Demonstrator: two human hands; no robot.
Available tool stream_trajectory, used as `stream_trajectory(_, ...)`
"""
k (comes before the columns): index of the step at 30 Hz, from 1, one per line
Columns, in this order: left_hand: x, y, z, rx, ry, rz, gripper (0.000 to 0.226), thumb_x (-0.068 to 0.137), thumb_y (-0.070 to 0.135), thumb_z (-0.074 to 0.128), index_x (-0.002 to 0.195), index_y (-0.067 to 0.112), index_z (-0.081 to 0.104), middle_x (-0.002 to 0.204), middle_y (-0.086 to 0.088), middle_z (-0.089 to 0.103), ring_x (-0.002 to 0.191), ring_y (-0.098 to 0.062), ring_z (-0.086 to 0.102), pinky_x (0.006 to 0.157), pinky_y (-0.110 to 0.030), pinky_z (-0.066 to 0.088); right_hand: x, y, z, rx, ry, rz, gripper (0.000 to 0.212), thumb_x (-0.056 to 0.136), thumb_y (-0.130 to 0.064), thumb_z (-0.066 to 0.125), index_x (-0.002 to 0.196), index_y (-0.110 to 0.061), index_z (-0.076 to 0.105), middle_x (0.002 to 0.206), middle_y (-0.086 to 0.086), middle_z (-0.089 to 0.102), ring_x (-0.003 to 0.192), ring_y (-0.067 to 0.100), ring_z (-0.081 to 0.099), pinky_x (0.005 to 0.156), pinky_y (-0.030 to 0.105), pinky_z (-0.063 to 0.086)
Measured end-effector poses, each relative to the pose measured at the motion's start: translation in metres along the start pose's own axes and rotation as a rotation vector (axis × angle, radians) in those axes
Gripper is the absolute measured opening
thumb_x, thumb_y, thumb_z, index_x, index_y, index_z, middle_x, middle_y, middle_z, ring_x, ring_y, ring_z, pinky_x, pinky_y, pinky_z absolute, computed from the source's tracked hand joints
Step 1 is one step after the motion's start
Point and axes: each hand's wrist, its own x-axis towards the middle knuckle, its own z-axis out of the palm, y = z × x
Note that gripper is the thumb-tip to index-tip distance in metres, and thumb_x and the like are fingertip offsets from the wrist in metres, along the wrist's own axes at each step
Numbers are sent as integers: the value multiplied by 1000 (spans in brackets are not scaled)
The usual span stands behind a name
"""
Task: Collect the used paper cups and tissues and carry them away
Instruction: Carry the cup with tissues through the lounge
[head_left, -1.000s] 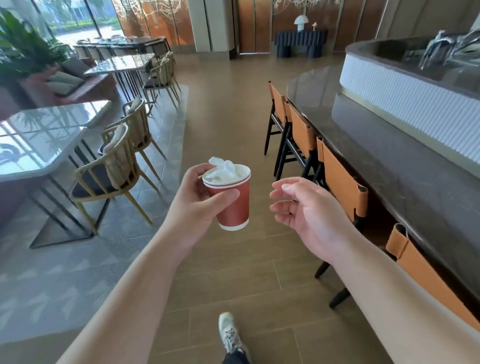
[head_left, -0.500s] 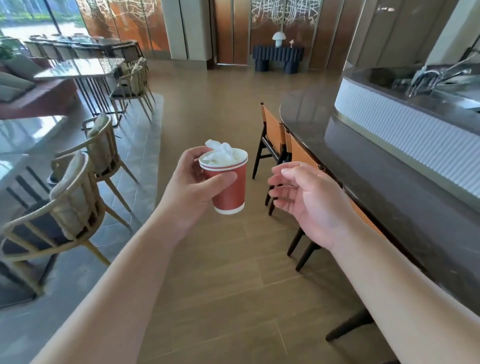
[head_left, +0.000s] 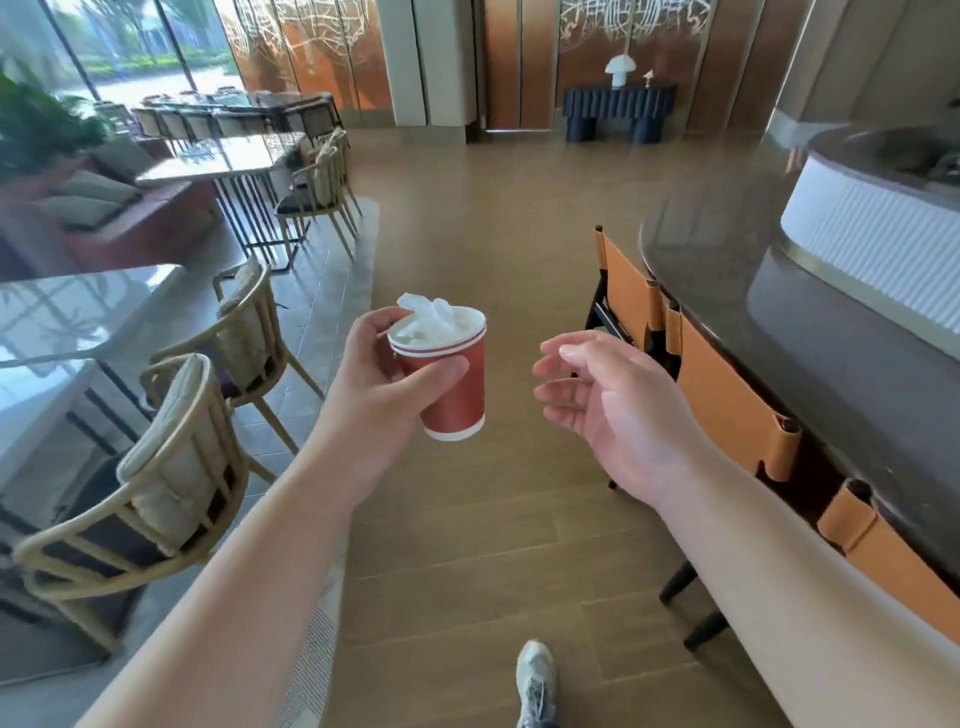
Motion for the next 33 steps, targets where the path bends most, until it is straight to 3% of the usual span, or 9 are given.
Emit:
stream_trajectory(12, 270, -11, 28, 14, 0, -14, 71, 52, 36, 85, 117, 26, 59, 93, 17, 77, 85, 1, 71, 69, -15, 54, 283, -47, -2, 69, -102, -27, 16, 91, -16, 51, 92, -13, 67, 82, 2, 68, 73, 16, 62, 70, 33, 47)
stream_trajectory(18, 371, -32, 30, -48, -28, -51, 76, 53, 36, 86, 122, 19, 60, 102, 6, 74, 90, -10, 69, 72, -21, 54, 379, -47, -4, 49, -142, -23, 19, 80, -24, 55, 91, -16, 68, 85, 2, 68, 76, 17, 61, 71, 33, 46)
stream_trajectory(23, 463, -72, 26, -78, -79, -71, 75, 53, 36, 85, 121, 19, 60, 92, 11, 74, 79, -5, 68, 65, -16, 52, 477, -32, -4, 65, -50, -14, 16, 88, -17, 53, 93, -13, 67, 83, 4, 68, 73, 17, 62, 70, 33, 46)
stream_trajectory(28, 587, -115, 7, -141, -100, -78, 81, 55, 39, 85, 128, 17, 58, 105, 6, 74, 90, -9, 68, 72, -20, 53, 590, -20, 7, 0, 27, -23, 20, 78, -24, 57, 91, -15, 69, 83, 3, 70, 73, 16, 64, 66, 30, 49)
stream_trajectory(33, 720, -147, 0, -199, -192, -93, 80, 57, 38, 85, 129, 16, 57, 105, 5, 73, 88, -9, 67, 70, -22, 52, 702, -28, 23, -46, 130, -65, 17, 90, -16, 52, 89, -16, 69, 82, 2, 69, 71, 15, 63, 67, 30, 49)
